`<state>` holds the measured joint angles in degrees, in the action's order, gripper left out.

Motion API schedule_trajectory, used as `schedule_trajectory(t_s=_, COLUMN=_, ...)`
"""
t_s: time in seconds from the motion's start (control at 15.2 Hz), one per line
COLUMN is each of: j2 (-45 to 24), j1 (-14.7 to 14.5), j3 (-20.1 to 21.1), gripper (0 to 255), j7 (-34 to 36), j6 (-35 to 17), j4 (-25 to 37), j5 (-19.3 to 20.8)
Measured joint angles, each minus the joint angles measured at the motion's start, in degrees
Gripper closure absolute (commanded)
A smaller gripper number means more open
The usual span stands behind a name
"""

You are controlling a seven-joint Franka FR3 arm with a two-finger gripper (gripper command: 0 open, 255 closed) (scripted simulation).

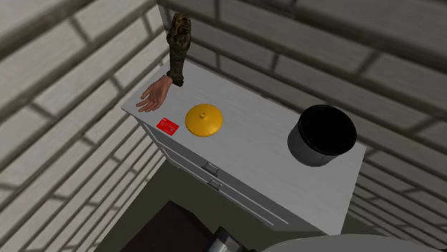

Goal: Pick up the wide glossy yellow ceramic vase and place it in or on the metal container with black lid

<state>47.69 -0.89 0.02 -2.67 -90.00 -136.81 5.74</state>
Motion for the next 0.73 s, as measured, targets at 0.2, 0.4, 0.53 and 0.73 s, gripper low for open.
schedule_trajectory(t_s=0.2, j2=-0.69, j1=-0.39, j3=1.05, gripper=0, j7=1.4, j6=-1.8, j4=-1.24, j5=-0.83)
schedule_trajectory(t_s=0.4, j2=-2.74, j1=-1.29, j3=3.53, gripper=0, j7=4.51, j6=-5.19, j4=-2.77, j5=-2.68)
schedule_trajectory(t_s=0.53, j2=-5.57, j1=-1.79, j3=5.17, gripper=0, j7=6.62, j6=-8.46, j4=-3.31, j5=-3.78)
schedule_trajectory(t_s=0.73, j2=-8.46, j1=-2.73, j3=7.81, gripper=0, j7=9.92, j6=-12.83, j4=-4.85, j5=-5.45)
